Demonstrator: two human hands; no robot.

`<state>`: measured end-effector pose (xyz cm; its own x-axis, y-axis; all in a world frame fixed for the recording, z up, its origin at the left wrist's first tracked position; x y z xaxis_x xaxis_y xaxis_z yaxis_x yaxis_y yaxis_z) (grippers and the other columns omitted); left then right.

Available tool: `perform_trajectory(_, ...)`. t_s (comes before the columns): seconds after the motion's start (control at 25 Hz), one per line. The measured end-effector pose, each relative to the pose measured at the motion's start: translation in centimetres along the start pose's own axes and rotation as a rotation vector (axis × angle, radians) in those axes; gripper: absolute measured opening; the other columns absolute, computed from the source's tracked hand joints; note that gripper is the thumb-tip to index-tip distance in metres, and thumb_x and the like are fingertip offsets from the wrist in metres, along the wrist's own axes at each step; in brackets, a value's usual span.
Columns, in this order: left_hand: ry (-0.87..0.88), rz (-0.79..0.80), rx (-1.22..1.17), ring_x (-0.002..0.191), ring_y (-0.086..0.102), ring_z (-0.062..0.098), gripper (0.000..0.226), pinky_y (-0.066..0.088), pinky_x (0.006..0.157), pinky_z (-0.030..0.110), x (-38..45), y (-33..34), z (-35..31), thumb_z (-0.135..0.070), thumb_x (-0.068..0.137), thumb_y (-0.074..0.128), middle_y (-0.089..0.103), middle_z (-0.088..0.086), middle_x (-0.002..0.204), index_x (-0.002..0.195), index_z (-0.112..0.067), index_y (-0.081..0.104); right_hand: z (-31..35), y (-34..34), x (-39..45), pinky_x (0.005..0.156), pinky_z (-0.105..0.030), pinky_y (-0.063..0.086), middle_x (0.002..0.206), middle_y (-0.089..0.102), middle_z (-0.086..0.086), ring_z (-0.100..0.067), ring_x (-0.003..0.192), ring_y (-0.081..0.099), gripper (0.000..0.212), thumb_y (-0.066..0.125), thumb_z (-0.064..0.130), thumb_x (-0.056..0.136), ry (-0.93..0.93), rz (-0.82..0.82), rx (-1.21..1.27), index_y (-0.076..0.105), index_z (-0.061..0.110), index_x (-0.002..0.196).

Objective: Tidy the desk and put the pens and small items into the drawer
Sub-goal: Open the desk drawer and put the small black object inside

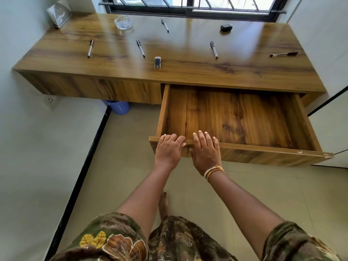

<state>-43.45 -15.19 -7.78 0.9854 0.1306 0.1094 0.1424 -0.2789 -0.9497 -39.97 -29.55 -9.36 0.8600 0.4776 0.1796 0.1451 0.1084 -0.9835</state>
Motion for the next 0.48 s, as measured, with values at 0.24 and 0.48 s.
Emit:
perform_trajectory(0.24, -0.026, 0.002, 0.011, 0.104, 0.055, 0.022, 0.032, 0.033, 0.109, 0.04, -5.3, -0.2, -1.0, -0.033, 0.102, 0.033, 0.061, -0.001, 0.105, 0.12, -0.025, 0.057, 1.1, -0.9, -5.3, 0.098, -0.049, 0.04, 0.124, 0.057, -0.008, -0.029, 0.107, 0.055, 0.051, 0.042, 0.038, 0.094, -0.037, -0.008, 0.012, 0.041, 0.012, 0.138)
perform_trajectory(0.48, -0.049, -0.04, 0.011, 0.099, 0.054, 0.022, 0.027, 0.03, 0.111, 0.042, -10.8, -0.4, -2.3, -0.028, 0.099, 0.034, 0.06, -0.001, 0.1, 0.111, -0.023, 0.058, 2.5, -1.9, -10.2, 0.087, -0.045, 0.043, 0.102, 0.059, -0.007, -0.028, 0.087, 0.053, 0.042, 0.037, 0.04, 0.094, -0.034, 0.001, 0.014, 0.048, 0.013, 0.125)
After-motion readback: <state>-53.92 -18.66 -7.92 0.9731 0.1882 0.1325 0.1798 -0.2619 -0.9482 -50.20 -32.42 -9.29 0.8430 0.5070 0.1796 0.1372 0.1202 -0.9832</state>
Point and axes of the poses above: each hand's wrist, its own x-axis towards the middle knuckle, its own y-axis out of the palm, z = x × y, the point moved 3 cm from there along x, towards the middle knuckle
